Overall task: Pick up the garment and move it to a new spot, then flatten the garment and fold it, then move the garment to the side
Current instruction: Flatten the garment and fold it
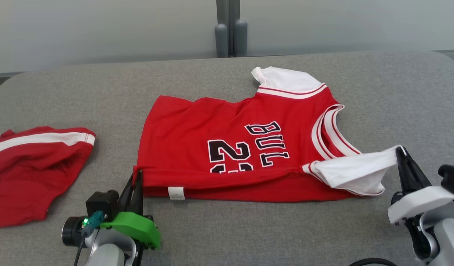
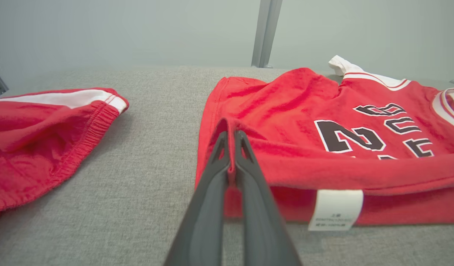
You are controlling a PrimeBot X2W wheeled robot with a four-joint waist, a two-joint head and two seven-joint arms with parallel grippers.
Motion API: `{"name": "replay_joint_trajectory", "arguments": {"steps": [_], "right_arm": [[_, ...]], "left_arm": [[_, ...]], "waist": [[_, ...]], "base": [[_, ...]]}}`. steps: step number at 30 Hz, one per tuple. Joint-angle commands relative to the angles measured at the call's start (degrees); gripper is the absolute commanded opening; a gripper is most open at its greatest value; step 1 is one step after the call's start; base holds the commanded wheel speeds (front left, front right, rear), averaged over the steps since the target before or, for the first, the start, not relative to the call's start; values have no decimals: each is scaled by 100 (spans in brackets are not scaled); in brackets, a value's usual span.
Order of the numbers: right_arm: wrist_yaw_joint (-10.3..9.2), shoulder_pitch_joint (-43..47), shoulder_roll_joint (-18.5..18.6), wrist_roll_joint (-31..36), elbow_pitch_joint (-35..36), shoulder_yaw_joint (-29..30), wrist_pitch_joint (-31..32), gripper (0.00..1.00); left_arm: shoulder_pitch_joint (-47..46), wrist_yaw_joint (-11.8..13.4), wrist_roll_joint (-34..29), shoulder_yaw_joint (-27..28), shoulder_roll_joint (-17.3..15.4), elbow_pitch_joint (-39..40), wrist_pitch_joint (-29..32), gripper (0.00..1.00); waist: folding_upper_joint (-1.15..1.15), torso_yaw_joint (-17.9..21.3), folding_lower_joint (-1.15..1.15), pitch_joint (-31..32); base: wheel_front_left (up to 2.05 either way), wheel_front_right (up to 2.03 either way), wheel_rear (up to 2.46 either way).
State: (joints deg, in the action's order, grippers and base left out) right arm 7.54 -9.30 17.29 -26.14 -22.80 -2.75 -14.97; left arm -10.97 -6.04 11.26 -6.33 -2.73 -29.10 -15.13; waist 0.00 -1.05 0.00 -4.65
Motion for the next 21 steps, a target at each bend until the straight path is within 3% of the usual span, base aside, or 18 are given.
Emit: {"name": "replay_joint_trajectory", "arguments": {"steps": [1,12,21], "right_arm": [[-10,-246,32,63,-202,-49,6,0],[-10,-1592,38,336,-1395,-272,-23,0],[-10,-2169,-51,574,-1647,3,-28,0]], "left_arm": [[-216,51,10,-31,-34,-127,0,0],[-1106,305,99,-183,-34,-600,1,0],[-1513,404,108,-129,-35,-852,1,0]], "waist": [[0,-114,0,-232],[0,-186,0,-876],[0,-165,0,-1268]], "base": [[0,0,0],[0,0,0],[0,0,0]]}}
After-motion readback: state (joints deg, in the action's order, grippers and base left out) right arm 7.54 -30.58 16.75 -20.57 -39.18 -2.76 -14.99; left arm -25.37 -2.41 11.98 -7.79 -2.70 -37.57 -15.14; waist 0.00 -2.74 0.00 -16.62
